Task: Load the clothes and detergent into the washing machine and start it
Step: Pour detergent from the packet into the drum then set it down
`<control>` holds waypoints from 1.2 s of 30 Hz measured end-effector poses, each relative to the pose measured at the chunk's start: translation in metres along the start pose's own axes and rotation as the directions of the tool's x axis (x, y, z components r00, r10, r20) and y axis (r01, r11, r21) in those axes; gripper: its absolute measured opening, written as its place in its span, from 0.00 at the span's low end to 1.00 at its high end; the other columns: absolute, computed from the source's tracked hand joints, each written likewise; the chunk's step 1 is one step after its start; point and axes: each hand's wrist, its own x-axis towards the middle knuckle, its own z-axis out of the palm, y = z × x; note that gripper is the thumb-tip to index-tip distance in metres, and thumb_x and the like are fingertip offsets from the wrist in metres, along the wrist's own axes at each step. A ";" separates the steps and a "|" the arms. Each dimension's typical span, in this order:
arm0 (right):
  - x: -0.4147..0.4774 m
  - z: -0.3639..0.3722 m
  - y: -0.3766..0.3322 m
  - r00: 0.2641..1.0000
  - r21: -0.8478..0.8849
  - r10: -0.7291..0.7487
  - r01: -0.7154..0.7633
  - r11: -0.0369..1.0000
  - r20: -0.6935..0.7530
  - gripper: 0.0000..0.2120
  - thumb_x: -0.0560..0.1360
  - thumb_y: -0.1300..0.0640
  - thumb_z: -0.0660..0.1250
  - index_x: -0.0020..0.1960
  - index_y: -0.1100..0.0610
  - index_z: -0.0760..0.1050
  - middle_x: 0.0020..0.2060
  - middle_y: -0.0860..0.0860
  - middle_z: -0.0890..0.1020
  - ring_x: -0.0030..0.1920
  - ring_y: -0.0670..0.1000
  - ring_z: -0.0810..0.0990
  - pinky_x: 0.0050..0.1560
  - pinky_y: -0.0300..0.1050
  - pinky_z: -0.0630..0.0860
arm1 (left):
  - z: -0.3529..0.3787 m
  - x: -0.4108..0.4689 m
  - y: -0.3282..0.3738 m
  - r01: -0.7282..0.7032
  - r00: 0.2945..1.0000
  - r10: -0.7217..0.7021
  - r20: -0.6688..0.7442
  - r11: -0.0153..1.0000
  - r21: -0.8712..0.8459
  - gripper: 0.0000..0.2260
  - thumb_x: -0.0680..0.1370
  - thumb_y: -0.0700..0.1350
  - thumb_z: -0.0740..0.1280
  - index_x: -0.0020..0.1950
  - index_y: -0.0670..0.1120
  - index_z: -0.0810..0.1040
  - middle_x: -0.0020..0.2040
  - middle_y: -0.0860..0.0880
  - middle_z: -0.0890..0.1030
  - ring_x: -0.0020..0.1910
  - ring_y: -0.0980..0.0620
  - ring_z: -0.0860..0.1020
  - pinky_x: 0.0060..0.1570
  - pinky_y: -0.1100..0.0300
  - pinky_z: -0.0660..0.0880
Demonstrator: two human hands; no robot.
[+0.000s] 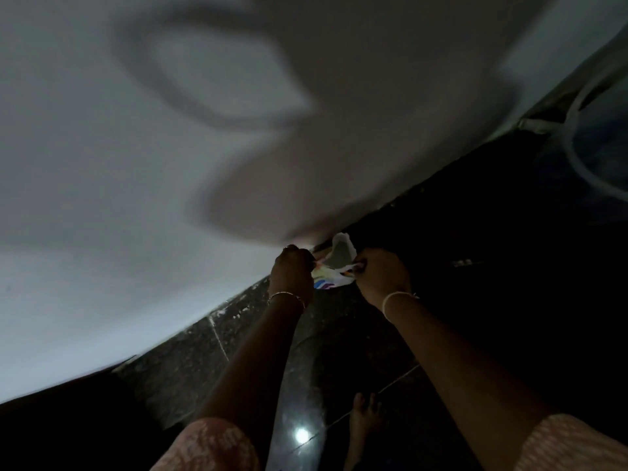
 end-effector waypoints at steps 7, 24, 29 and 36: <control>-0.041 -0.023 0.020 0.995 -0.161 -0.045 0.030 0.986 -0.088 0.09 0.77 0.54 0.63 0.52 0.56 0.79 0.52 0.56 0.82 0.55 0.60 0.79 0.49 0.51 0.76 | -0.012 -0.036 0.020 -0.102 0.995 0.102 -0.005 0.994 0.025 0.13 0.78 0.39 0.61 0.60 0.42 0.79 0.58 0.43 0.77 0.57 0.45 0.75 0.52 0.59 0.70; -0.253 -0.179 -0.017 0.910 -0.279 -0.405 0.368 0.887 -0.089 0.34 0.65 0.42 0.74 0.68 0.48 0.69 0.74 0.48 0.62 0.73 0.48 0.62 0.73 0.55 0.44 | -0.184 -0.252 0.099 -0.392 0.895 0.399 -0.197 0.917 0.076 0.06 0.73 0.41 0.69 0.49 0.44 0.83 0.45 0.45 0.78 0.43 0.45 0.78 0.37 0.62 0.67; -0.340 -0.227 -0.034 0.859 -0.341 -0.437 0.341 0.876 -0.265 0.18 0.70 0.43 0.70 0.56 0.51 0.79 0.60 0.47 0.78 0.66 0.49 0.71 0.70 0.50 0.43 | -0.241 -0.333 0.132 -0.446 0.858 0.428 -0.284 0.895 -0.002 0.08 0.76 0.40 0.65 0.49 0.45 0.83 0.51 0.47 0.78 0.48 0.47 0.78 0.40 0.56 0.76; -0.451 -0.296 -0.053 0.815 -0.441 -0.464 0.294 0.848 -0.348 0.21 0.73 0.40 0.65 0.61 0.49 0.76 0.54 0.48 0.82 0.61 0.51 0.76 0.73 0.52 0.50 | -0.315 -0.424 0.172 -0.658 0.690 0.628 -0.359 0.752 0.050 0.09 0.77 0.39 0.64 0.52 0.46 0.83 0.53 0.49 0.78 0.54 0.49 0.76 0.46 0.60 0.70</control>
